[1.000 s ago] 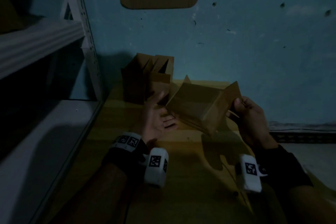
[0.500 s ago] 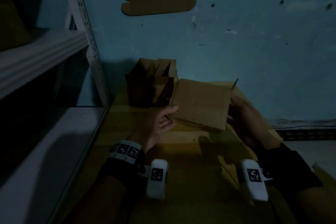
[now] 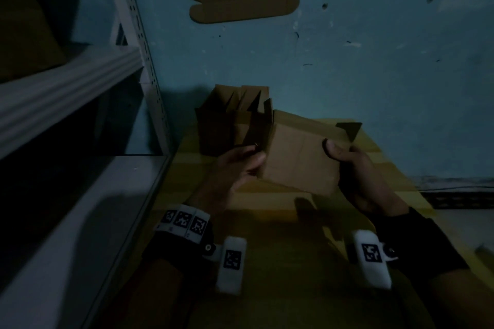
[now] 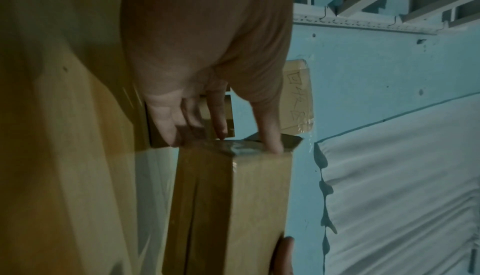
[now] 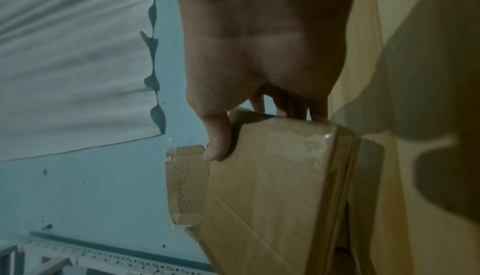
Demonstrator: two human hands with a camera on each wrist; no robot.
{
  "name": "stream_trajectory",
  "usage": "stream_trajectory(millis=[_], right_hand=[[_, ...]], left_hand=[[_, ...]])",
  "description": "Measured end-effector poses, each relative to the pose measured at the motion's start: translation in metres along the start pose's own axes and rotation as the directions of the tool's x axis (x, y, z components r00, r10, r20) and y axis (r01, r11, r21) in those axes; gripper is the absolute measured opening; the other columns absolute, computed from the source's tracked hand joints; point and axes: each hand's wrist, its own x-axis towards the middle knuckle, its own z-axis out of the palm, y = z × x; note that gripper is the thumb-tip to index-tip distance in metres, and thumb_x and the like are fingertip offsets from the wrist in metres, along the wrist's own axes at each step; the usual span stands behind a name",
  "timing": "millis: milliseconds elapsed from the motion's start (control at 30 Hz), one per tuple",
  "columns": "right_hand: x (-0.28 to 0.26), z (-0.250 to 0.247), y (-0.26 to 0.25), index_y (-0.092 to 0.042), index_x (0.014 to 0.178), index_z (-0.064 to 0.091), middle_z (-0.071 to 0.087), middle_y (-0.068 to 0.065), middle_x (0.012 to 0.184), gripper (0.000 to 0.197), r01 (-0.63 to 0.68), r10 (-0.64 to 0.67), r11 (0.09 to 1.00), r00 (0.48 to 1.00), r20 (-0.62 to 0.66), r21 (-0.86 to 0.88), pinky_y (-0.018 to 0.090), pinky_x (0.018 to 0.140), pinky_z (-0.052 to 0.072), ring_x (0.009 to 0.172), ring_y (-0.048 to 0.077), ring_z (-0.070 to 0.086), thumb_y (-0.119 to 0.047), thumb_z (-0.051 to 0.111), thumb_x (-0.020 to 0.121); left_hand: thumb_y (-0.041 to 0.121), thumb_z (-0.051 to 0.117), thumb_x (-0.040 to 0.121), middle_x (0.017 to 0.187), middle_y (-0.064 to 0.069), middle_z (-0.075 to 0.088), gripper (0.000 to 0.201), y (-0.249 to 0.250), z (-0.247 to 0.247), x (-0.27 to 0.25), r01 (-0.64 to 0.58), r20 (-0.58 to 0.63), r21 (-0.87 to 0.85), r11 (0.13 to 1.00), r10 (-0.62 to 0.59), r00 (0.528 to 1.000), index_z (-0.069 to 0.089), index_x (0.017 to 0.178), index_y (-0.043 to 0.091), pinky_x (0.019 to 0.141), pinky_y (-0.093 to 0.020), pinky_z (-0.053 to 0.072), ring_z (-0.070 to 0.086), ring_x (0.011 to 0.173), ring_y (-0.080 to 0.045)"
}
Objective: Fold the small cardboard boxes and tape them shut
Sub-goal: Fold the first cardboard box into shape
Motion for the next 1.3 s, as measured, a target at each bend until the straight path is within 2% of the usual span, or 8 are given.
stream_trajectory(millis=[67,267,400,567,800,933,1167,1300], right_hand=[[0.001,0.002,-0.002,-0.002,0.14,0.052,0.062,0.016,0.136,0.058,0.007,-0.008,0.999,0.999,0.041,0.033,0.048,0.1,0.05,0.124,0.032,0.061,-0.034,0.064,0.093],[0.0,0.008,-0.008,-0.003,0.137,0.057,0.066,0.015,0.131,0.046,-0.029,0.026,0.998,0.998,0.059,0.056,0.038,0.087,0.06,0.121,0.032,0.063,-0.029,0.048,0.1],[-0.001,0.005,-0.01,-0.015,0.125,0.065,0.071,0.008,0.123,0.035,-0.043,0.04,0.996,0.998,0.041,0.081,0.045,0.095,0.055,0.118,0.028,0.065,-0.03,0.045,0.101],[0.002,0.005,-0.01,-0.019,0.132,0.062,0.067,0.009,0.132,0.044,-0.082,0.078,0.987,0.996,0.03,0.135,0.055,0.095,0.053,0.123,0.03,0.063,-0.04,0.05,0.096],[0.004,0.006,-0.006,-0.016,0.14,0.055,0.067,0.01,0.132,0.05,-0.07,0.069,0.972,0.998,0.013,0.224,0.049,0.086,0.06,0.12,0.03,0.065,-0.041,0.045,0.099],[0.004,0.002,-0.006,-0.016,0.128,0.062,0.075,0.004,0.111,0.041,-0.083,0.093,0.964,0.995,-0.028,0.253,0.04,0.07,0.062,0.102,0.024,0.073,-0.04,0.037,0.106],[0.005,0.0,-0.003,-0.022,0.114,0.067,0.078,-0.001,0.096,0.036,-0.101,0.125,0.961,0.989,-0.079,0.256,0.044,0.072,0.059,0.094,0.023,0.074,-0.044,0.04,0.104],[0.005,0.001,0.001,-0.022,0.112,0.072,0.077,0.003,0.104,0.04,-0.118,0.146,0.948,0.987,-0.074,0.297,0.046,0.074,0.063,0.097,0.024,0.075,-0.045,0.04,0.104]], left_hand=[[0.022,0.062,0.093,0.081,0.016,0.073,0.01,0.0,-0.004,0.003,0.001,-0.011,-0.053,0.999,-0.001,1.0,0.063,0.102,0.022,0.069,-0.02,0.049,0.067,0.077,0.001],[0.011,0.063,0.092,0.108,-0.001,0.067,0.013,-0.009,-0.01,0.016,0.032,-0.019,-0.049,0.998,-0.033,0.999,0.066,0.104,0.015,0.082,-0.026,0.052,0.062,0.103,-0.016],[0.01,0.066,0.09,0.114,-0.005,0.07,0.017,-0.014,-0.007,0.023,0.02,-0.006,0.004,1.0,-0.02,1.0,0.069,0.107,0.012,0.078,-0.023,0.057,0.069,0.1,-0.015],[0.008,0.07,0.085,0.11,-0.009,0.073,0.018,-0.016,-0.007,0.026,-0.001,-0.035,0.004,1.0,0.001,0.999,0.072,0.103,0.008,0.073,-0.023,0.058,0.072,0.094,-0.015],[0.0,0.07,0.082,0.108,-0.01,0.069,0.017,-0.013,-0.009,0.026,-0.074,-0.099,0.063,0.995,0.08,0.992,0.07,0.099,0.002,0.068,-0.021,0.058,0.073,0.08,-0.011],[-0.007,0.071,0.078,0.101,-0.015,0.071,0.016,-0.013,-0.008,0.024,-0.123,-0.064,0.118,0.985,0.131,0.989,0.068,0.093,-0.003,0.068,-0.026,0.059,0.073,0.086,-0.017],[-0.014,0.07,0.075,0.091,-0.01,0.071,0.016,-0.008,-0.006,0.017,-0.238,0.024,0.186,0.953,0.238,0.971,0.069,0.085,-0.001,0.065,-0.024,0.058,0.073,0.08,-0.013],[-0.014,0.069,0.077,0.096,-0.005,0.07,0.022,-0.007,-0.009,0.019,-0.257,0.022,0.214,0.942,0.259,0.966,0.069,0.076,0.007,0.067,-0.028,0.06,0.072,0.085,-0.013]])
